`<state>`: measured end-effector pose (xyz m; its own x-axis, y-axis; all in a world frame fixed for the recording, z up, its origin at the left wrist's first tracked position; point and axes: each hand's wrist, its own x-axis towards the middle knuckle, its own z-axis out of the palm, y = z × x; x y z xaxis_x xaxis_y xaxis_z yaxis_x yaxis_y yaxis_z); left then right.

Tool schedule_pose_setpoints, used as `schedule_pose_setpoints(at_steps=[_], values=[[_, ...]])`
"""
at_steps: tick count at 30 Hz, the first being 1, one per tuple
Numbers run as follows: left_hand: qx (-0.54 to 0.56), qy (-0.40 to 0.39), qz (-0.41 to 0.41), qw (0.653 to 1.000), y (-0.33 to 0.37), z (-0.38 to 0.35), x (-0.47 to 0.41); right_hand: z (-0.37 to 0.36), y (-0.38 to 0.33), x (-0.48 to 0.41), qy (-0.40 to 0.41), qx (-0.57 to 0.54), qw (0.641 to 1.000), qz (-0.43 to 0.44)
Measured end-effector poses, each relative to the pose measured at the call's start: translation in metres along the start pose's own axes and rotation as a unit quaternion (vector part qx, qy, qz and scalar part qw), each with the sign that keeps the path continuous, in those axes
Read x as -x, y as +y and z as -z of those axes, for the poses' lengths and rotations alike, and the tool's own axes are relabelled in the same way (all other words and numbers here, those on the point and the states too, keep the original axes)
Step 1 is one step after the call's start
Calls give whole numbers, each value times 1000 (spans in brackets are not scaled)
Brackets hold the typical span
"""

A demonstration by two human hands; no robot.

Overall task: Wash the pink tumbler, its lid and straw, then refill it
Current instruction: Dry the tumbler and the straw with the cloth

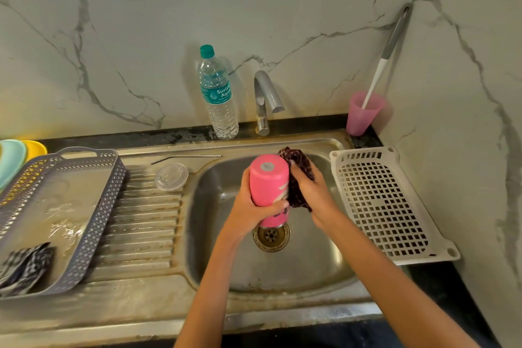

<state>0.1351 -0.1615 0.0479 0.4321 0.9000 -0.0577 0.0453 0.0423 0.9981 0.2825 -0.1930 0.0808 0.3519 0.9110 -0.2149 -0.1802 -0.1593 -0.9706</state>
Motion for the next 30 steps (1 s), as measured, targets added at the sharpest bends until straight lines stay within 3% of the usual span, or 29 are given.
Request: schedule_pose_setpoints(at_steps=[6,9,14,16,19,22,24,28,30], values=[[-54,2,-37,998,-8,2,-6,3,-7,9,-12,142,978,154],[-117,30,-65,991,-16,3,-10,7,9,9,-22,285,925,251],[-215,54,-83,972,-19,2,-14,11,22,3,0,437,845,309],[-251,36,-113,961,-18,-1,-12,10,16,0,8,406,863,300],[-312,26,-164,936,-19,-6,-10,3,0,-3,31,287,933,215],[-342,60,-162,924,-22,-5,-16,0,5,1,23,285,936,203],[-349,77,-143,923,-23,-4,-20,0,16,8,33,329,915,233],[-364,105,-118,918,-27,-9,-19,-7,28,20,45,503,814,287],[-393,104,-144,902,-27,-12,-16,-11,23,21,61,529,800,277]])
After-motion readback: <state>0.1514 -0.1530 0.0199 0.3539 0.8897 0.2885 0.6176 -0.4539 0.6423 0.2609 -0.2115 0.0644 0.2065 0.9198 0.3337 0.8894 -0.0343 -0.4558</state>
